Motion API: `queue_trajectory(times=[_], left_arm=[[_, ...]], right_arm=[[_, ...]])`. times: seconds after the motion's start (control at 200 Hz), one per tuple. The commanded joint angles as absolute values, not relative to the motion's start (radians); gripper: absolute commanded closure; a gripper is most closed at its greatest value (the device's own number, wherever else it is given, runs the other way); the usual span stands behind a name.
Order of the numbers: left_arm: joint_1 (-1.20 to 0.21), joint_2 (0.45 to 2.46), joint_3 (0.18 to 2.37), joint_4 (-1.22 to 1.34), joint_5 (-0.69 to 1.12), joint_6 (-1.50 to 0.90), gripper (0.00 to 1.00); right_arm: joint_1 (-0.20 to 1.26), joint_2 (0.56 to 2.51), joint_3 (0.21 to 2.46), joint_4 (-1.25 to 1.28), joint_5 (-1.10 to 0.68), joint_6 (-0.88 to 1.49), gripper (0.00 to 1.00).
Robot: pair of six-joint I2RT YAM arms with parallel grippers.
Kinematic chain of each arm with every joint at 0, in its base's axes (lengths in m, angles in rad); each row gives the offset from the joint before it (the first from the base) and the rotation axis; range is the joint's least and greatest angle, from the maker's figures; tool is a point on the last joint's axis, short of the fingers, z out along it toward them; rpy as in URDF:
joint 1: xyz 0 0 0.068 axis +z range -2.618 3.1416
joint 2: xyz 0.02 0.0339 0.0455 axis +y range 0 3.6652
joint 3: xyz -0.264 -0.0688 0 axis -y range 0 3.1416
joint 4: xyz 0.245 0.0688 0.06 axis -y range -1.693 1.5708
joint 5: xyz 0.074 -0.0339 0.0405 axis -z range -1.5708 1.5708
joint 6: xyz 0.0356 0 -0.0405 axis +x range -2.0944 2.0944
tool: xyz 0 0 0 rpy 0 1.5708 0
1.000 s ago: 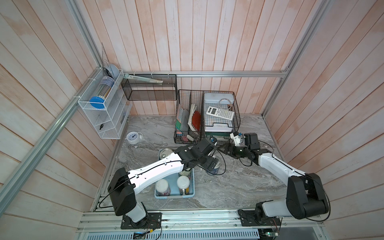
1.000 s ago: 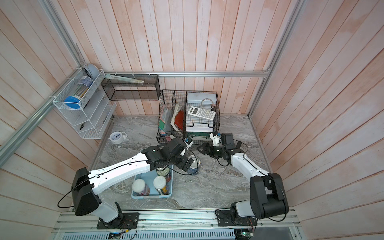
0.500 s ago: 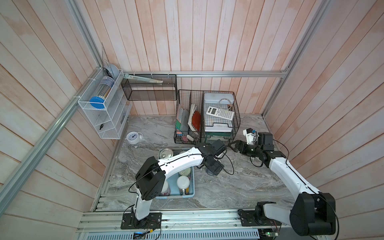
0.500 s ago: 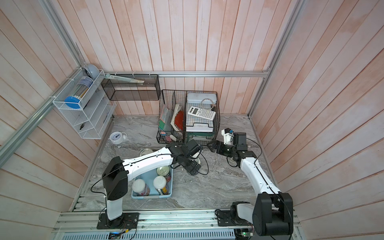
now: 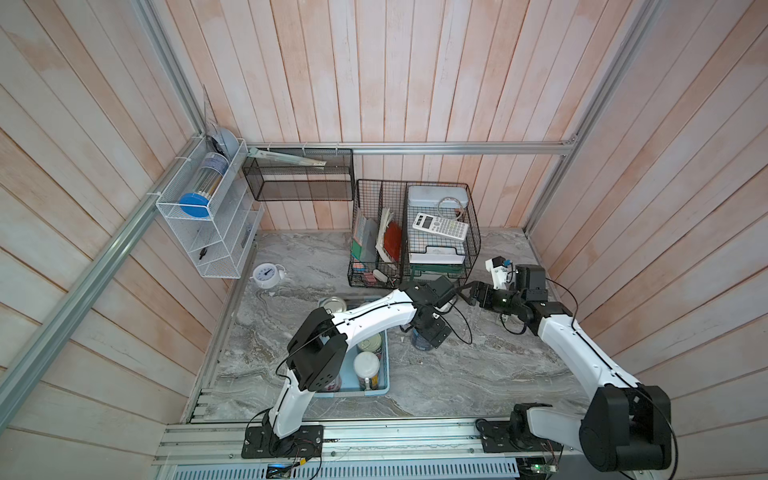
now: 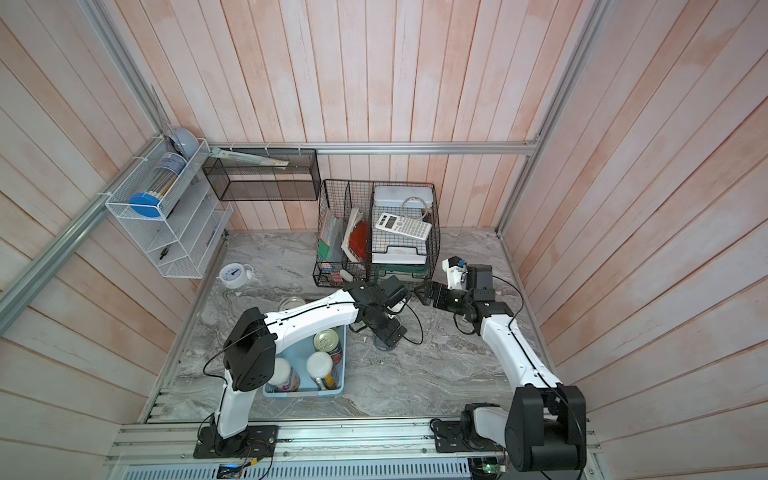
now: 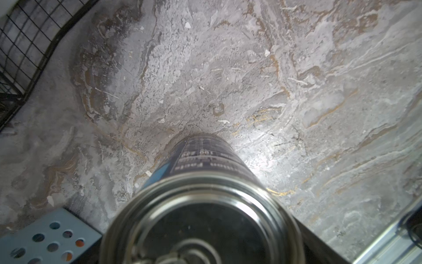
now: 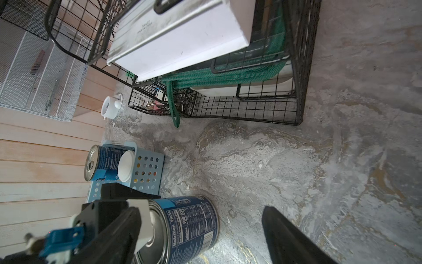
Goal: Put the canned food in the basket
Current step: Pick up the canned food from the center of the board.
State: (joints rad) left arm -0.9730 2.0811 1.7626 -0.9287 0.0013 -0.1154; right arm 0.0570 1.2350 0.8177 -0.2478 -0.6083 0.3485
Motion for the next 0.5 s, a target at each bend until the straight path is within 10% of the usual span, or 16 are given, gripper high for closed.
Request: queue_trajectory(times=[0.0, 0.495], left_arm=[[-0.966, 2.097, 1.784, -0.934, 0.024, -0.098, 0.00], [-0.965, 2.010, 1.772, -0.926, -0.024, -0.101, 0.39]], right_arm=[[0.052, 1.241, 0.804, -0.263, -0.610, 0.325, 0.10], [0.053, 1.235, 0.790, -0.256, -0.610, 0.309, 0.10]])
